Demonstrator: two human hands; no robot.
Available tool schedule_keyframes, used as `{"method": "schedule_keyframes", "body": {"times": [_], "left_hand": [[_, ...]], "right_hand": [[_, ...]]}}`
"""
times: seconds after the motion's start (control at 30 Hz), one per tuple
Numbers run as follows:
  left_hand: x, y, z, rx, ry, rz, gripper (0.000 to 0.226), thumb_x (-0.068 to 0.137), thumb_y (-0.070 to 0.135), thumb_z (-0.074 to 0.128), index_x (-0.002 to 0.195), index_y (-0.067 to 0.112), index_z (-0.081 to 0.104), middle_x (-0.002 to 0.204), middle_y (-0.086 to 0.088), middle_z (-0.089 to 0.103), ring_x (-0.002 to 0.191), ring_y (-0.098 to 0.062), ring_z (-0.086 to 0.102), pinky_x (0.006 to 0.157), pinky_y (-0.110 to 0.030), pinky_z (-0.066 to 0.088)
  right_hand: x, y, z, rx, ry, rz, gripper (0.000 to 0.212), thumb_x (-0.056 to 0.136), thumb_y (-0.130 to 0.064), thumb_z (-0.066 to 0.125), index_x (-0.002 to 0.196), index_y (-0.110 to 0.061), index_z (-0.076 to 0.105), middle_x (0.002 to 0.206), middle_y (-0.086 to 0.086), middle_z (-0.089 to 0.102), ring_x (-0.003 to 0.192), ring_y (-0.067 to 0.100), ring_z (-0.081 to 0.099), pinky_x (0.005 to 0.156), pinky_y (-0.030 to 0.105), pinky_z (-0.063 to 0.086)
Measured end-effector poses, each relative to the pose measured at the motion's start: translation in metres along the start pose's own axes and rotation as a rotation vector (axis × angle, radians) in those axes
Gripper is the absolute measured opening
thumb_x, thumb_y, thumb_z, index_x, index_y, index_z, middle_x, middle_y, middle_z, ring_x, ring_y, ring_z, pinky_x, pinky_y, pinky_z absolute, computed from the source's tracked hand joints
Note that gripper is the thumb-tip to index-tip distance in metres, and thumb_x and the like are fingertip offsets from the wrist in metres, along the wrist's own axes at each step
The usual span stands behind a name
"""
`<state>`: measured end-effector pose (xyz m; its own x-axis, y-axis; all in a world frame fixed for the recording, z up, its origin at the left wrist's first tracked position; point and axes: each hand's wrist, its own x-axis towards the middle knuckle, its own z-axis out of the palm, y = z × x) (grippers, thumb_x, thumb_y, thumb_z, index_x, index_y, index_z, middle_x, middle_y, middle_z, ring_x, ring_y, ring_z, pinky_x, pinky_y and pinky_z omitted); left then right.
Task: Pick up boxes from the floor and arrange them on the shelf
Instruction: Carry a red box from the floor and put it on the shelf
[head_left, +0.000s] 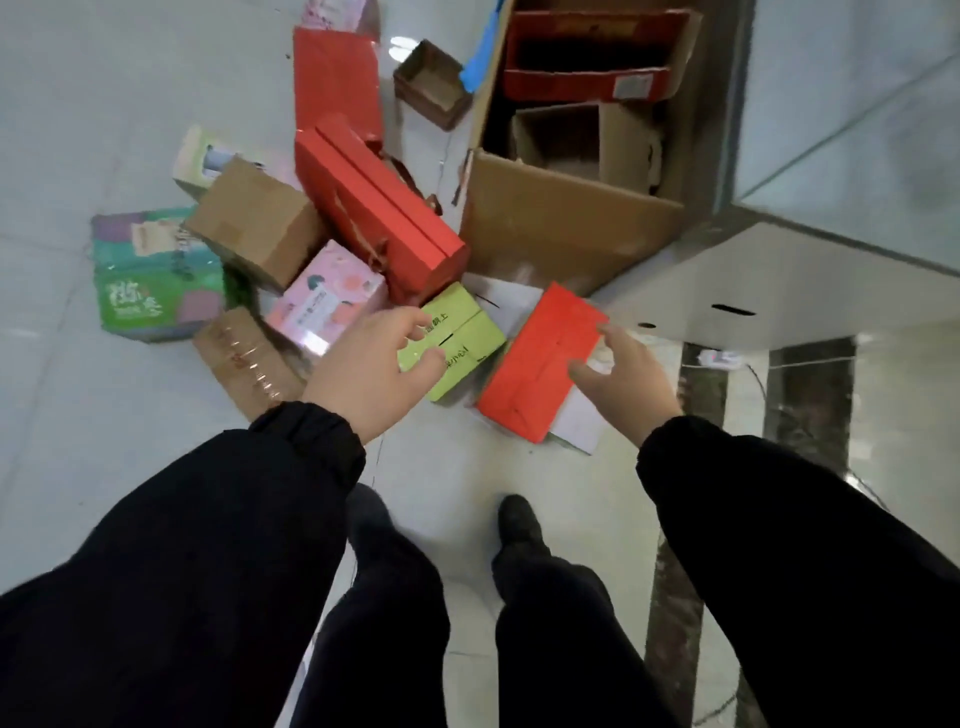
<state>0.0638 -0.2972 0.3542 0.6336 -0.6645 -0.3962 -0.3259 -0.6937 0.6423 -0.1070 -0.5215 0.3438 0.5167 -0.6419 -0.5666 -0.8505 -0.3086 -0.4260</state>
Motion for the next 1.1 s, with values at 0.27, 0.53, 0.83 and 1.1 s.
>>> {"method": "schedule_keyframes", "body": {"times": [0.27, 0.53, 0.83, 1.1], "left_hand": [[0.126, -0.068, 0.161, 0.013, -0.305, 0.008, 0.064, 0.091, 0.047, 0.057, 0.149, 0.024, 0.044, 0.142, 0.005, 0.054, 0.127, -0.013, 0.053, 0.107, -0.041, 0.046], [0.231, -0.155, 0.340, -0.349, -0.491, -0.271, 0.074, 0.088, 0.056, 0.058, 0.156, 0.044, 0.032, 0.155, 0.019, 0.045, 0.141, -0.004, 0.044, 0.118, -0.039, 0.034], [0.187, -0.121, 0.335, -0.384, -0.481, -0.225, 0.044, 0.095, 0.037, 0.061, 0.135, 0.053, 0.052, 0.110, 0.027, 0.071, 0.102, 0.003, 0.066, 0.092, -0.026, 0.051], [0.022, -0.015, 0.101, -0.581, -0.385, -0.165, 0.059, 0.099, 0.016, 0.059, 0.144, 0.051, 0.045, 0.128, 0.033, 0.064, 0.118, 0.008, 0.061, 0.098, -0.017, 0.050]], "right_hand": [[0.094, 0.131, 0.108, 0.241, -0.057, 0.356, 0.088, 0.093, -0.045, 0.066, 0.164, -0.024, 0.017, 0.162, 0.009, 0.035, 0.144, 0.026, 0.041, 0.099, 0.029, 0.036], [0.222, 0.253, 0.231, 0.787, -0.070, 0.523, 0.088, 0.085, -0.049, 0.074, 0.159, -0.025, 0.032, 0.154, -0.001, 0.050, 0.132, 0.019, 0.058, 0.112, 0.046, 0.046], [0.179, 0.235, 0.224, 0.990, -0.089, 0.449, 0.032, 0.096, -0.021, 0.069, 0.124, -0.036, 0.063, 0.108, -0.014, 0.078, 0.095, 0.008, 0.076, 0.075, 0.033, 0.062], [-0.001, 0.069, 0.065, 0.837, -0.189, 0.176, 0.051, 0.092, -0.011, 0.074, 0.126, -0.046, 0.060, 0.111, -0.010, 0.078, 0.099, 0.011, 0.076, 0.077, 0.026, 0.061]]}}
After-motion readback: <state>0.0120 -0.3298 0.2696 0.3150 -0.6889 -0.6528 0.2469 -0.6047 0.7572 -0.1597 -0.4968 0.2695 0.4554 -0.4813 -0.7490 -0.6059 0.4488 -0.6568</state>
